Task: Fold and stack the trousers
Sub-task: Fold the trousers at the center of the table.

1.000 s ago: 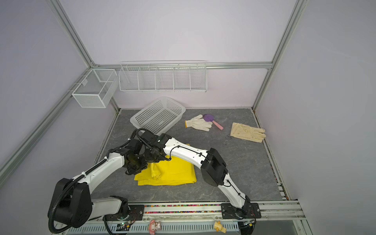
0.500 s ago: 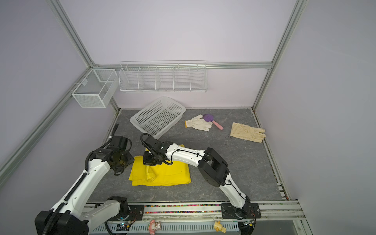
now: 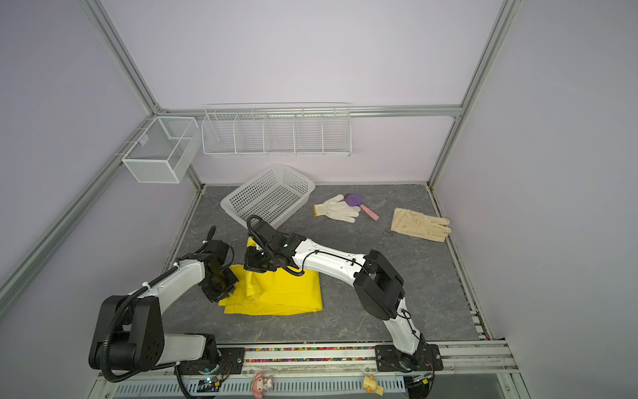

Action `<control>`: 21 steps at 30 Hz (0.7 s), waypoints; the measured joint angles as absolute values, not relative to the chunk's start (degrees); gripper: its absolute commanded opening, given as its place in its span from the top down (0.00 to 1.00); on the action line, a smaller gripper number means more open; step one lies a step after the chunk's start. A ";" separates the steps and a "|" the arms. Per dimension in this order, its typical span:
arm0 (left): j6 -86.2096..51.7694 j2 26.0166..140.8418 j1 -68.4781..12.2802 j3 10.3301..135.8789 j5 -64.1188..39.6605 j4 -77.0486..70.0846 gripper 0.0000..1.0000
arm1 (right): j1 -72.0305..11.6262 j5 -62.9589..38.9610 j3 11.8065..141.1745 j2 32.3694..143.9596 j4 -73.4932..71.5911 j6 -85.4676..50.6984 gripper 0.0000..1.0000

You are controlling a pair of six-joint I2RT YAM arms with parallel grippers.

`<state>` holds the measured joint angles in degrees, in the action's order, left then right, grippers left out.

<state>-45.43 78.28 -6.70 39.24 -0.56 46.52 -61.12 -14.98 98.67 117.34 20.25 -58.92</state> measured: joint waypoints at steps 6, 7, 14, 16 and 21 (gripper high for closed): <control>-45.41 78.43 -6.57 39.51 -0.93 46.57 0.88 | -62.04 -16.45 100.09 118.45 18.72 -60.53 0.88; -45.36 78.43 -6.57 39.57 -0.93 46.65 0.88 | -62.15 -16.62 100.97 119.26 18.50 -60.66 0.88; -44.95 77.56 -6.37 39.77 -0.80 47.72 0.87 | -62.24 -17.45 104.51 125.60 16.45 -61.95 0.80; -44.80 76.62 -6.37 40.12 -0.21 49.08 0.85 | -62.17 -17.45 105.23 127.00 16.34 -62.19 0.76; -44.18 72.01 -6.37 45.32 2.66 54.94 0.77 | -62.06 -17.61 106.50 128.77 15.94 -62.63 0.71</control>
